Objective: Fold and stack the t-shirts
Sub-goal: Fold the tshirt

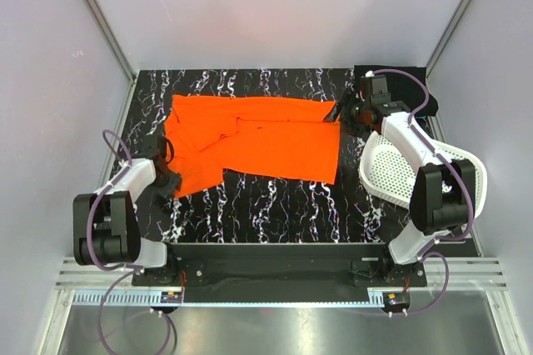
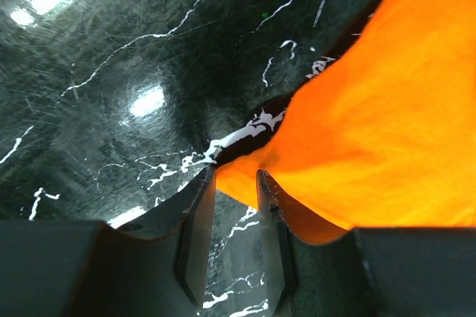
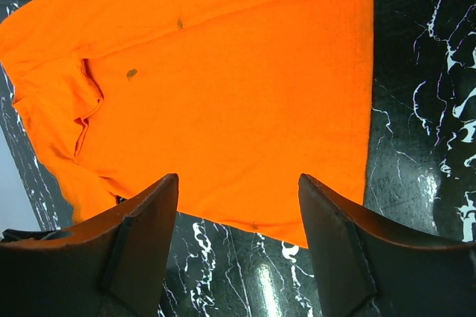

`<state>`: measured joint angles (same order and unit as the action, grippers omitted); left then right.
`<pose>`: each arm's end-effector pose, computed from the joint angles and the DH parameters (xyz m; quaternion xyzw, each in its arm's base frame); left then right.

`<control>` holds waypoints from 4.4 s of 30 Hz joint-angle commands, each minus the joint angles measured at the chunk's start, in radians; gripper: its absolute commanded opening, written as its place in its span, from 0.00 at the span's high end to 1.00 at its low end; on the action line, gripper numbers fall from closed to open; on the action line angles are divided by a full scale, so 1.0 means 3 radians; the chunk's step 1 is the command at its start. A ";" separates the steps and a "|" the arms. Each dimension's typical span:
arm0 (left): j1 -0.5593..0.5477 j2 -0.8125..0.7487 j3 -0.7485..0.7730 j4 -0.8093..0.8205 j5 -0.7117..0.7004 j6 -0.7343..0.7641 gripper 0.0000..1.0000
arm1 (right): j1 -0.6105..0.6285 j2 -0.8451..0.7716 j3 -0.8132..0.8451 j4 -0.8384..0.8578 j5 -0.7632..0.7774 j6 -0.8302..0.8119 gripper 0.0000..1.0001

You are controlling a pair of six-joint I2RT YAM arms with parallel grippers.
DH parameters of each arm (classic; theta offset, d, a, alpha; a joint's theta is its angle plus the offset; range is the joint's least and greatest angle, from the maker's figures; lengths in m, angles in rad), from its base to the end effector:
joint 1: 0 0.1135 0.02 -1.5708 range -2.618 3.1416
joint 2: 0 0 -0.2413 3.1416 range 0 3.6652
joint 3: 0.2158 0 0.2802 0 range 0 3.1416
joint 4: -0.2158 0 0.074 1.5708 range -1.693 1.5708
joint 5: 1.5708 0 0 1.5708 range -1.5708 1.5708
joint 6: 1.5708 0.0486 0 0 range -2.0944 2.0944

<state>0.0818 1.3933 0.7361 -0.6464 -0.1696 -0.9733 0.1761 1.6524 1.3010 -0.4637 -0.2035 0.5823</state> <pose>0.2614 0.0297 0.1137 -0.5069 0.8476 0.0185 0.1559 0.3928 0.0799 0.2276 0.1498 0.9132 0.2236 0.3060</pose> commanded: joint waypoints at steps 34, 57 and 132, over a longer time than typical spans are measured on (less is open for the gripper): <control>-0.0493 -0.0902 0.0481 -0.0310 -0.0964 -0.0105 1.00 | 0.0906 -0.0221 -0.0333 -0.0996 0.0387 -0.0887 0.34; -0.0472 0.0428 0.1821 0.0109 -0.0805 0.0366 1.00 | 0.1193 -0.0303 -0.1054 -0.0286 0.0243 -0.3797 0.39; -0.0345 0.2202 0.3652 0.0104 -0.1122 0.0693 1.00 | 0.0615 0.1200 0.0602 -0.0004 0.1527 -0.4799 1.00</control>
<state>-0.0406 2.0418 1.7733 -0.6521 -0.4553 -0.7815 0.3653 1.9839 1.4258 -0.4820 0.2085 -0.8173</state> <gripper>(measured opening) 0.008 0.011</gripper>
